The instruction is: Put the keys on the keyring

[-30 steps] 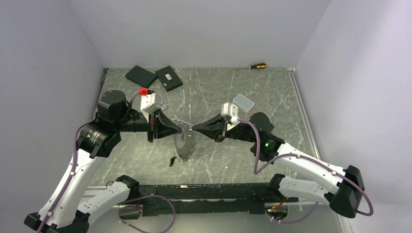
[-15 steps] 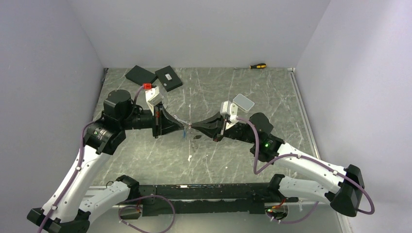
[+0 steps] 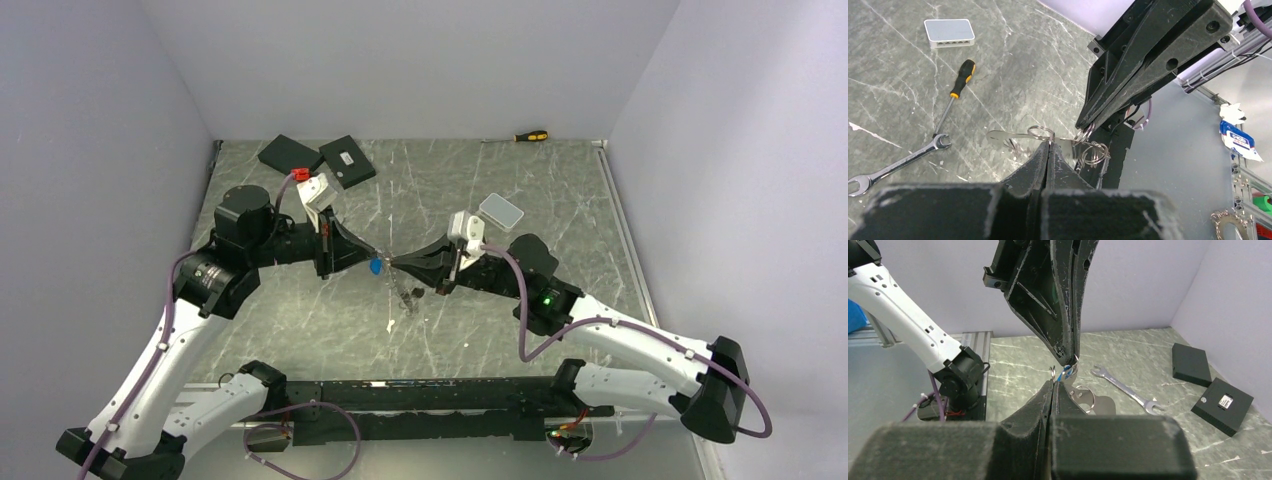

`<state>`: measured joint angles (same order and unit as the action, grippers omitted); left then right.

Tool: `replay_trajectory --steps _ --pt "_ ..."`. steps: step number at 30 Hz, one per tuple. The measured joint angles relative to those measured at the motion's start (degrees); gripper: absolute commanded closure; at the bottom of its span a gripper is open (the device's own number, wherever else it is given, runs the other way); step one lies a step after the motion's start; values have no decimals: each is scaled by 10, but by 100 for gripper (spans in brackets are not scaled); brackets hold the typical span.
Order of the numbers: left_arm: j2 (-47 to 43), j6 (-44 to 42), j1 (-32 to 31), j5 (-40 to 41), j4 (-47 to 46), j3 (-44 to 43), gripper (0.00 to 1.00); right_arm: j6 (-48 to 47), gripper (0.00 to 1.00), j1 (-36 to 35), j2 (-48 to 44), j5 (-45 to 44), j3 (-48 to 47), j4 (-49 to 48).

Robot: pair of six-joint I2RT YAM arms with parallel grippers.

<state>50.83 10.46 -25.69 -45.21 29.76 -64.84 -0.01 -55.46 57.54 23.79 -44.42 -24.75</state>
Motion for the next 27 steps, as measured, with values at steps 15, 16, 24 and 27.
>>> replay_trajectory --steps 15,16,24,27 --pt "0 3 0 44 14 0 100 -54 100 -45 15 -135 -9 22" --pt "0 4 0 54 19 0 100 -59 100 -48 15 -148 -9 22" --pt "0 14 0 94 35 0 100 -83 100 -64 17 -211 -9 20" --pt "0 23 0 95 34 0 100 -92 100 -72 25 -226 -10 19"
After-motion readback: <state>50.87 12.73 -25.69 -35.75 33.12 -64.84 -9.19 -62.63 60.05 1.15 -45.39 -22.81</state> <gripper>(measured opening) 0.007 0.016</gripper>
